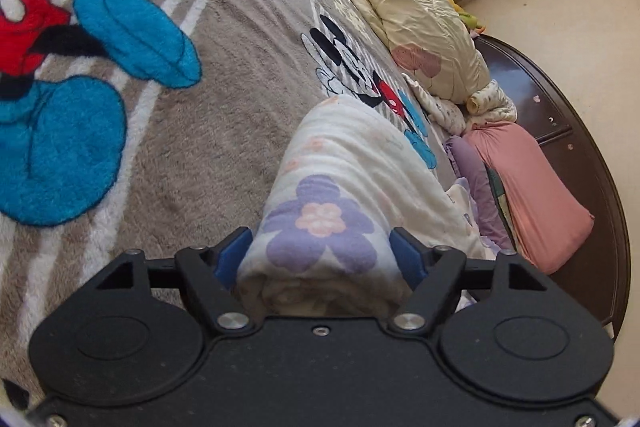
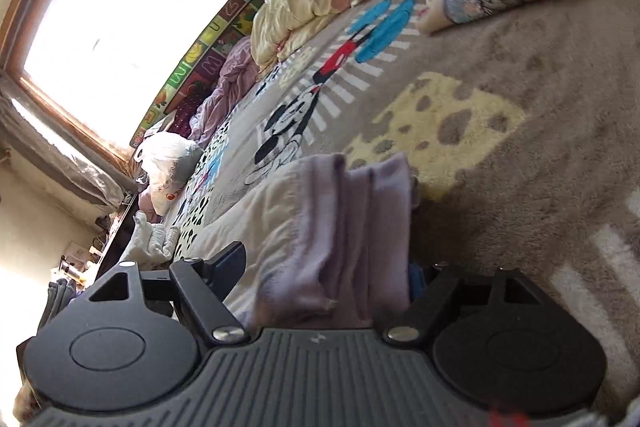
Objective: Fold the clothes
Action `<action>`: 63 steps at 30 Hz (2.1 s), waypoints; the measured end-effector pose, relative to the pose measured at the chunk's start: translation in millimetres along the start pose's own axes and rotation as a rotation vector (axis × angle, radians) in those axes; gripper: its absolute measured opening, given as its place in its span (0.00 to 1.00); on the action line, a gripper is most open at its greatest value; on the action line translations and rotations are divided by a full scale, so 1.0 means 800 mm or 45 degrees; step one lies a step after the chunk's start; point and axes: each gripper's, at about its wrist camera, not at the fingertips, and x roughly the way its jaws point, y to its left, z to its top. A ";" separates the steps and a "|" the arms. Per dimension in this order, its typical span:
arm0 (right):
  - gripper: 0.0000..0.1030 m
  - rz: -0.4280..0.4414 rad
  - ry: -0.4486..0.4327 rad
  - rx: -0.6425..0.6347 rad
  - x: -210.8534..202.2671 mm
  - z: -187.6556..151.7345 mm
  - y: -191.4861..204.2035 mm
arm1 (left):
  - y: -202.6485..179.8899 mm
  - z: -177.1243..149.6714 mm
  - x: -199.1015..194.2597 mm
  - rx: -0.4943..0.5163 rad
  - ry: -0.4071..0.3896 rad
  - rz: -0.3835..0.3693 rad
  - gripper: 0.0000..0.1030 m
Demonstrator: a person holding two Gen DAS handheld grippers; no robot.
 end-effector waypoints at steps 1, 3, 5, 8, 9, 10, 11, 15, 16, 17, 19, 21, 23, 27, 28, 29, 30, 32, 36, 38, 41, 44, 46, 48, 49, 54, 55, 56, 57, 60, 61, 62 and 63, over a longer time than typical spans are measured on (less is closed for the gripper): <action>0.79 0.004 0.006 -0.005 0.001 -0.001 0.000 | 0.006 -0.005 -0.003 -0.025 -0.003 -0.017 0.73; 0.82 0.010 0.022 -0.023 0.005 -0.003 0.001 | 0.010 -0.007 -0.004 -0.044 -0.006 -0.043 0.73; 0.83 -0.005 0.072 -0.070 0.020 -0.011 0.007 | 0.011 -0.007 -0.002 -0.046 -0.005 -0.056 0.70; 0.75 -0.021 0.073 -0.145 0.023 -0.017 0.019 | 0.006 -0.006 0.009 -0.054 0.003 -0.048 0.60; 0.71 -0.023 0.070 -0.148 0.022 -0.016 0.019 | 0.003 -0.006 0.011 -0.049 0.000 -0.046 0.59; 0.69 -0.026 0.066 -0.150 0.021 -0.014 0.020 | 0.001 -0.005 0.013 -0.043 -0.003 -0.043 0.57; 0.67 -0.028 0.063 -0.152 0.021 -0.013 0.021 | -0.004 -0.004 0.014 -0.033 -0.004 -0.040 0.56; 0.63 -0.037 0.048 -0.161 0.018 -0.008 0.023 | -0.018 0.005 0.014 -0.012 -0.009 -0.034 0.53; 0.63 -0.039 0.045 -0.164 0.018 -0.006 0.024 | -0.022 0.007 0.014 -0.009 -0.009 -0.036 0.52; 0.62 -0.041 0.041 -0.166 0.017 -0.005 0.025 | -0.025 0.010 0.014 -0.005 -0.010 -0.037 0.51; 0.61 -0.046 0.034 -0.171 0.016 -0.002 0.026 | -0.032 0.013 0.015 0.003 -0.014 -0.045 0.51; 0.61 -0.050 0.027 -0.175 0.014 0.000 0.027 | -0.042 0.017 0.019 0.018 -0.013 -0.052 0.50; 0.60 -0.055 0.020 -0.180 0.013 0.003 0.029 | -0.052 0.019 0.024 0.038 -0.004 -0.059 0.50; 0.60 -0.047 -0.020 -0.151 0.007 0.016 0.023 | -0.077 0.025 0.039 0.075 0.009 -0.094 0.50; 0.60 -0.045 -0.035 -0.139 0.004 0.020 0.020 | -0.085 0.026 0.045 0.085 0.015 -0.107 0.50; 0.60 -0.046 -0.053 -0.129 0.003 0.025 0.018 | -0.092 0.028 0.051 0.095 0.021 -0.119 0.50; 0.60 -0.045 -0.075 -0.113 -0.001 0.030 0.015 | -0.101 0.030 0.059 0.104 0.028 -0.136 0.50; 0.60 -0.033 -0.130 -0.065 -0.008 0.045 0.007 | -0.119 0.034 0.077 0.125 0.040 -0.179 0.50; 0.60 -0.013 -0.287 0.022 -0.026 0.082 -0.010 | -0.169 0.043 0.123 0.165 0.077 -0.273 0.50; 0.60 -0.035 -0.379 0.016 -0.034 0.103 -0.016 | -0.199 0.046 0.151 0.180 0.092 -0.323 0.50; 0.60 -0.062 -0.507 0.030 -0.041 0.143 -0.032 | -0.239 0.047 0.193 0.181 0.116 -0.407 0.50; 0.60 -0.084 -0.629 0.026 -0.048 0.182 -0.050 | -0.268 0.042 0.233 0.164 0.133 -0.481 0.50; 0.60 -0.099 -0.701 0.019 -0.051 0.205 -0.064 | -0.283 0.036 0.261 0.148 0.149 -0.545 0.50; 0.60 -0.116 -0.757 0.019 -0.052 0.225 -0.080 | -0.295 0.031 0.290 0.131 0.161 -0.608 0.50; 0.60 -0.125 -0.783 0.019 -0.052 0.235 -0.089 | -0.299 0.029 0.302 0.125 0.167 -0.633 0.50; 0.60 -0.217 -0.859 0.057 -0.049 0.268 -0.133 | -0.319 0.015 0.376 0.135 0.218 -0.647 0.50; 0.60 -0.280 -0.838 0.081 -0.041 0.273 -0.144 | -0.323 0.011 0.391 0.140 0.229 -0.641 0.52; 0.60 -0.350 -0.810 0.106 -0.032 0.278 -0.155 | -0.326 0.007 0.411 0.190 0.253 -0.533 0.57; 0.60 -0.424 -0.770 0.115 -0.022 0.283 -0.164 | -0.327 0.005 0.421 0.216 0.278 -0.463 0.58; 0.69 -0.612 -0.734 0.054 -0.011 0.285 -0.163 | -0.319 0.011 0.416 0.196 0.267 -0.457 0.68; 0.70 -0.637 -0.753 0.027 -0.013 0.284 -0.159 | -0.317 0.014 0.407 0.199 0.244 -0.465 0.70; 0.71 -0.648 -0.776 0.004 -0.015 0.283 -0.154 | -0.315 0.017 0.397 0.213 0.228 -0.461 0.70; 0.72 -0.656 -0.799 -0.017 -0.017 0.282 -0.150 | -0.312 0.019 0.387 0.228 0.212 -0.456 0.70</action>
